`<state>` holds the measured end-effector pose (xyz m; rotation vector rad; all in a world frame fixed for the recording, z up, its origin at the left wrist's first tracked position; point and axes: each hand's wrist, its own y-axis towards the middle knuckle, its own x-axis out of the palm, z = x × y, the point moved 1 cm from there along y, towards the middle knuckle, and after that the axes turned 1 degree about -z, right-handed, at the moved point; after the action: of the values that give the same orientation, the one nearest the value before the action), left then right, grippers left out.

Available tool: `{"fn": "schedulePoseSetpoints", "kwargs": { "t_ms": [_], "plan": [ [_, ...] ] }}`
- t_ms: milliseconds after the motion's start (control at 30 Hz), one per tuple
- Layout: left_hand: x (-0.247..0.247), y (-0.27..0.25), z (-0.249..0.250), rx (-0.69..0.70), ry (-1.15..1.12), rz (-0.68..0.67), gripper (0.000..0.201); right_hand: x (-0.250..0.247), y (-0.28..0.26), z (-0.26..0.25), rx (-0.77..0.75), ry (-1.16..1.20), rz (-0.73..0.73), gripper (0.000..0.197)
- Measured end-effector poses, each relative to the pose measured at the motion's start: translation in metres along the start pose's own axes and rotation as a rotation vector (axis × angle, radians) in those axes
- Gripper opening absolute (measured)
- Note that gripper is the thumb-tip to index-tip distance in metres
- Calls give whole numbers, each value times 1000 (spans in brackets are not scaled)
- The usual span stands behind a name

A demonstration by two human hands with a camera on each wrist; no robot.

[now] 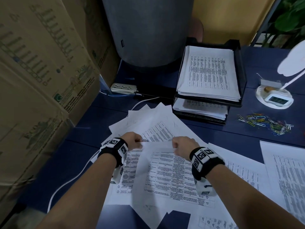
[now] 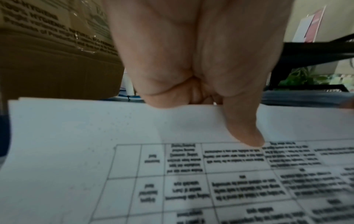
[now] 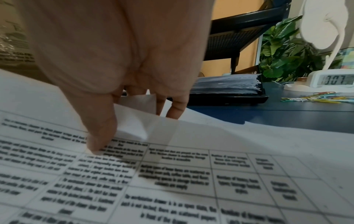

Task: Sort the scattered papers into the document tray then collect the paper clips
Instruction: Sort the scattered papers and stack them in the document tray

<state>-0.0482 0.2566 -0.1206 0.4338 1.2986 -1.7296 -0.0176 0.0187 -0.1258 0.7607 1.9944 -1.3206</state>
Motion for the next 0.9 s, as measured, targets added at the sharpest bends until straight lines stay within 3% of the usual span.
{"fn": "schedulePoseSetpoints", "kwargs": {
  "t_ms": [200, 333, 400, 533, 667, 767, 833, 900],
  "plan": [
    [-12, 6, 19, 66, -34, -19, 19, -13, -5, 1, -13, 23, 67, 50],
    [-18, 9, 35, 73, -56, 0, 23, -18, -8, 1, -43, 46, 11, 32],
    [-22, 11, 34, 51, -5, 137, 26, -20, -6, 10, 7, 124, 15, 32],
    [-34, 19, 13, -93, 108, 628, 40, -31, -10, 32, 4, 337, 95, 28],
    [-36, 18, 2, -183, -258, 763, 62, -39, -11, 50, 15, 521, 167, 28],
    [-30, 15, 0, -250, -696, 783, 73, -44, -10, 59, 44, 639, 249, 20],
    [-26, 10, 7, -224, -962, 752, 74, -46, -10, 64, 71, 740, 306, 18],
    [-22, 10, 16, -139, -1093, 621, 69, -46, -7, 67, 85, 846, 347, 17]
  ]
}}
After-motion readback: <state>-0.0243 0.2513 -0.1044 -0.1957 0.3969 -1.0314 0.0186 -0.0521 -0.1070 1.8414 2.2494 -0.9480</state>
